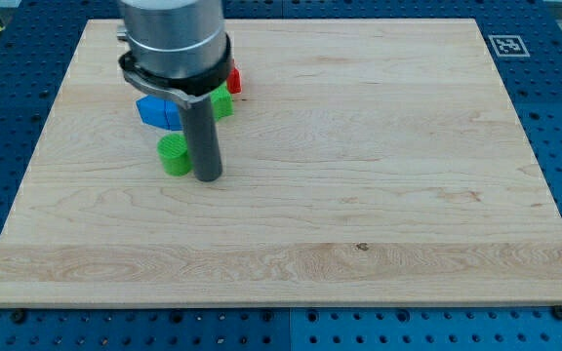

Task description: Slide the green circle to the group of blocks

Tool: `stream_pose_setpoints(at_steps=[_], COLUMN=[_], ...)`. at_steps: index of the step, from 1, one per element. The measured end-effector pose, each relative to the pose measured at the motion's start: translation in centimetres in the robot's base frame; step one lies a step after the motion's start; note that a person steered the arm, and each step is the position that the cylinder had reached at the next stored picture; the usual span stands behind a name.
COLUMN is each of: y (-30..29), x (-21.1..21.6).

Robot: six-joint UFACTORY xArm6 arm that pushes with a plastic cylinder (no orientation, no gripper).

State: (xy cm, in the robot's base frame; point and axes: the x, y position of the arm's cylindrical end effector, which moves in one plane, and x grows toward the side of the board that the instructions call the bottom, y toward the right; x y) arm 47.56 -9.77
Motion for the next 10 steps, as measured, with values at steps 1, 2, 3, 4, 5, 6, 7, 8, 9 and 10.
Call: stream_pose_setpoints(at_steps=[1,2,3,4,5,6,7,8,9,10], y=[-3.0,-5.7,-6.1,-7.4,-7.8,-7.8,-7.6,-7.5,-7.5,-7.5], x=[-1.0,-1.1,-0.8,-0.8,-0.9,-1.0,-1.5,-2.8,-4.1,-4.5])
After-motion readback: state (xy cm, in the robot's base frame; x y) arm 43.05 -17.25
